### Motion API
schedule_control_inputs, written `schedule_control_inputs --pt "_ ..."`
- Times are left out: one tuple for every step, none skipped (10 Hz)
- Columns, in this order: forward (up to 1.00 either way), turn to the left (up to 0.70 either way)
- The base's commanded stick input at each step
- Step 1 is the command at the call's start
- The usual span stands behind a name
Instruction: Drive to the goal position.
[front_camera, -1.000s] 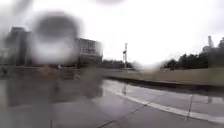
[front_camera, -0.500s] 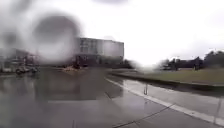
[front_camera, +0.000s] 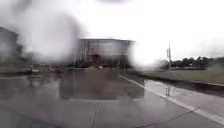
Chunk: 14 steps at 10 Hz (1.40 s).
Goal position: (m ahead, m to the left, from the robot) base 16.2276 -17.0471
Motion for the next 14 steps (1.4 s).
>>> schedule_control_inputs --pt "0.70 0.00" --pt "0.70 0.00" --pt "0.70 0.00" --pt "0.70 0.00" --pt "0.70 0.00" --pt "0.70 0.00" --pt "0.70 0.00" --pt "0.70 0.00" --pt "0.70 0.00" --pt "0.70 0.00" --pt "0.70 0.00" --pt "0.70 -0.04" --pt "0.70 -0.17" --pt "0.70 -0.26"
